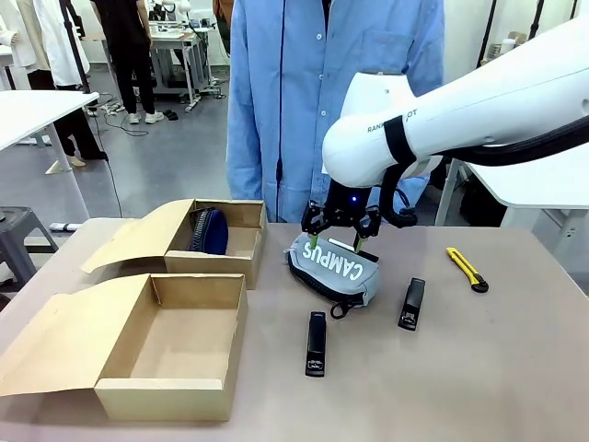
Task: Place items inside the box.
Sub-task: Pick up a Pencil pouch or Stapler and place it inside the Mailer Box closest to the robot.
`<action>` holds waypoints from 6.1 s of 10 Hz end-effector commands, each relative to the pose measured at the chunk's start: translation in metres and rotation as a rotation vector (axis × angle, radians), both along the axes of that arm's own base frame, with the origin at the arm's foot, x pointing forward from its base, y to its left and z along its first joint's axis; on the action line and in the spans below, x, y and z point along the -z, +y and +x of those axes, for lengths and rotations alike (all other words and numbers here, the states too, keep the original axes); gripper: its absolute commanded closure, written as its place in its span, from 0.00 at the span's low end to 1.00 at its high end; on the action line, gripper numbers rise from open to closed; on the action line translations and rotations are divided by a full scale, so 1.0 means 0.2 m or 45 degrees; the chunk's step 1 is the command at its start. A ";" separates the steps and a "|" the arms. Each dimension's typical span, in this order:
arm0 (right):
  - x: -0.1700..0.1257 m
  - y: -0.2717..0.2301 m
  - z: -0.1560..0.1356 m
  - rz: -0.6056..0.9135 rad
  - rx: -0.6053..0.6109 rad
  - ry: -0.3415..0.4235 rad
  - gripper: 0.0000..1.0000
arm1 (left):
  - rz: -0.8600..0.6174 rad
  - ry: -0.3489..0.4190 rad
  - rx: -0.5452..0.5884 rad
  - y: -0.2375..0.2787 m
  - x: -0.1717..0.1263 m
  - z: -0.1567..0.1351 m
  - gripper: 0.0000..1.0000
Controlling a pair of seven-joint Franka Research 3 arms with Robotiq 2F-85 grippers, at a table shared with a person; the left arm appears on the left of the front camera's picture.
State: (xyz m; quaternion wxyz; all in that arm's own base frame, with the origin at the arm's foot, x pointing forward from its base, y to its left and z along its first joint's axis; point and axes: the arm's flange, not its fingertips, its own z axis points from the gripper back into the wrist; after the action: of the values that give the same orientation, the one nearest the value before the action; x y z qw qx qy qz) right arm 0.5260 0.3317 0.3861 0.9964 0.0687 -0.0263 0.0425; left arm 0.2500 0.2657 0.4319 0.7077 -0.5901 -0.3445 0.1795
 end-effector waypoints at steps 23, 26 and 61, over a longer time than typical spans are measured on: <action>0.30 0.13 0.01 -0.082 -0.925 0.068 0.85 | -0.008 -0.044 -0.007 0.00 -0.01 0.00 0.00; 0.20 0.18 -0.07 -0.094 -0.825 0.051 1.00 | -0.008 -0.044 -0.007 0.00 -0.01 0.00 0.00; -0.38 0.98 -1.02 0.600 -0.085 -0.110 0.94 | -0.008 -0.044 -0.007 0.00 -0.01 0.00 0.00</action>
State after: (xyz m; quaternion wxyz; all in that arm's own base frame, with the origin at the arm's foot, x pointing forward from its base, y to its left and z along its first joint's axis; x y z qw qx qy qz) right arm 0.3280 0.5206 0.4695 0.9490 0.2981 -0.0814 0.0633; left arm 0.2495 0.2659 0.4320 0.7073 -0.5904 -0.3449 0.1794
